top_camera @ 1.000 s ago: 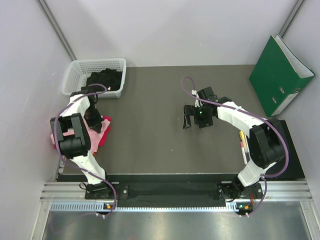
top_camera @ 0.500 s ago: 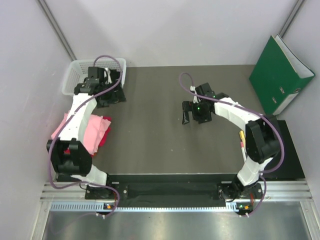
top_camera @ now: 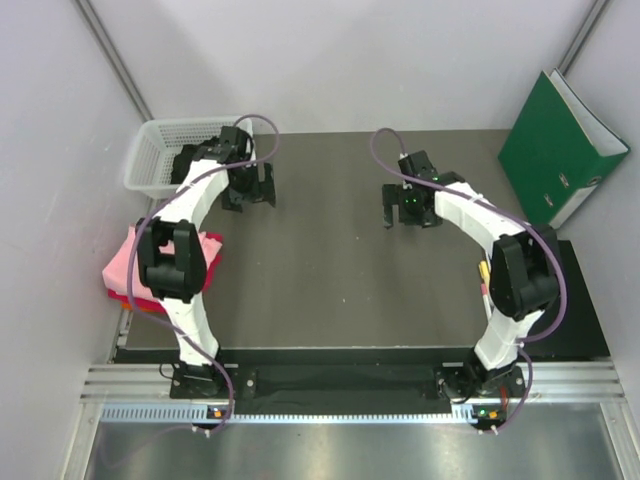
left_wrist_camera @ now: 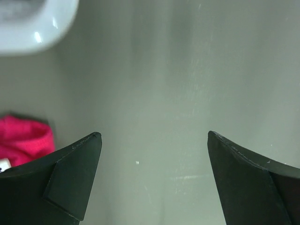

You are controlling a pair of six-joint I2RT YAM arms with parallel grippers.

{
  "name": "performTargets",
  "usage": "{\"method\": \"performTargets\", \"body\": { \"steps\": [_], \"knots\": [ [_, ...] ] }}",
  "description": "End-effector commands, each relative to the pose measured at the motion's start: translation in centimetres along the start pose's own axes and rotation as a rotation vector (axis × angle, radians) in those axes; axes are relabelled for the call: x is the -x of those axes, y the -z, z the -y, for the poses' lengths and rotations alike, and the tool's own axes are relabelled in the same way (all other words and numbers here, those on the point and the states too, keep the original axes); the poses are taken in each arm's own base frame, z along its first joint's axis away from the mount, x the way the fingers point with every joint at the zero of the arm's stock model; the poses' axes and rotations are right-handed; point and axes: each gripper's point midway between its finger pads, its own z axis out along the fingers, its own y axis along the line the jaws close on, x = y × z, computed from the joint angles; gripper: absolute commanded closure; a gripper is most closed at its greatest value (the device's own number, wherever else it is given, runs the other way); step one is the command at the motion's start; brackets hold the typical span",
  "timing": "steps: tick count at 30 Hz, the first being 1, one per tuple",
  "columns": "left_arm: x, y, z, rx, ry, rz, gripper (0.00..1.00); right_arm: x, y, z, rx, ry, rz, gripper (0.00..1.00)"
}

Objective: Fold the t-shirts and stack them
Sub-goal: Put the neatly folded tshirt into the corner of the board with the left arm

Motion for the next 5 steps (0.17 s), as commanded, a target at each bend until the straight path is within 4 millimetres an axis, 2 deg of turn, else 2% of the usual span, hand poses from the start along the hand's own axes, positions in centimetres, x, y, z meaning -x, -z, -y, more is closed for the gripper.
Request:
{"method": "performTargets", "body": {
  "steps": [1,5],
  "knots": [
    [2.9,0.7,0.9,-0.029,-0.062,0.06,0.01,4.5,1.9,2.1,-0.133,-0.036,0.143,0.0],
    [3.7,-0.2,0.9,-0.028,-0.081,0.058,0.01,5.8,2.5,2.4,-0.157,-0.048,0.182,0.0]
  ]
}}
